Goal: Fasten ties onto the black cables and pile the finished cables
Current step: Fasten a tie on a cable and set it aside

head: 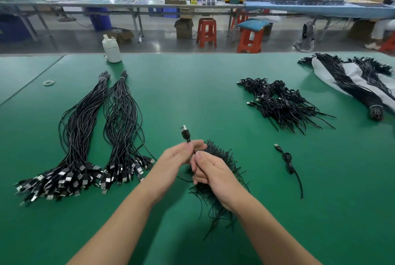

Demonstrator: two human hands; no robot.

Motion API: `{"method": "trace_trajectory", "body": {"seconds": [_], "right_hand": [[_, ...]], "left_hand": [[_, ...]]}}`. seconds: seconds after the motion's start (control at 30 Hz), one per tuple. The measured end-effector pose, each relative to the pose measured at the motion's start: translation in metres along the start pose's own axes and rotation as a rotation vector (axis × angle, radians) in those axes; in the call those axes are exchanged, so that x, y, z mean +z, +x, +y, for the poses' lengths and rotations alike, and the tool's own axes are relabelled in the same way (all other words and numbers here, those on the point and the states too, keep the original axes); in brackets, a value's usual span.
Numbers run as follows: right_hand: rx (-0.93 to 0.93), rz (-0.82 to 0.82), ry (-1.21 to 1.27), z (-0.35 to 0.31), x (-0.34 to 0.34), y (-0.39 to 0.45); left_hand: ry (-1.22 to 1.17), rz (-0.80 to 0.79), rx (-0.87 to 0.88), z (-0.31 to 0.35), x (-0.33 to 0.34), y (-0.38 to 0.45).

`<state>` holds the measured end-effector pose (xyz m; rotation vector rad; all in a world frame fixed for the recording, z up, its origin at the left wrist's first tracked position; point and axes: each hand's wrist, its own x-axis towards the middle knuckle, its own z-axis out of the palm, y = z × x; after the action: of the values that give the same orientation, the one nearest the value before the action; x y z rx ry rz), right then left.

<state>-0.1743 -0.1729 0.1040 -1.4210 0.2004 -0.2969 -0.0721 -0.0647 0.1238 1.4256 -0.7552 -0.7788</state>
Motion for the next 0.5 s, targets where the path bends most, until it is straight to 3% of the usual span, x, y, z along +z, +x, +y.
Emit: {"method": "trace_trajectory", "body": {"seconds": [0.1, 0.3, 0.37, 0.43, 0.5], "right_hand": [[0.023, -0.029, -0.033, 0.0, 0.004, -0.003], [0.05, -0.089, -0.053, 0.0, 0.004, -0.005], [0.058, -0.104, -0.053, 0.001, 0.006, -0.005], [0.079, -0.124, -0.062, 0.006, 0.009, -0.005], [0.114, -0.13, -0.052, 0.012, 0.011, -0.005]], "left_hand": [[0.116, -0.061, 0.0, 0.0, 0.001, -0.003], [0.096, -0.156, -0.014, 0.001, -0.005, -0.005], [0.092, -0.105, 0.057, 0.0, -0.007, -0.004], [-0.103, 0.059, 0.151, 0.004, -0.008, 0.0], [-0.502, 0.128, 0.183, 0.016, -0.016, 0.004]]}}
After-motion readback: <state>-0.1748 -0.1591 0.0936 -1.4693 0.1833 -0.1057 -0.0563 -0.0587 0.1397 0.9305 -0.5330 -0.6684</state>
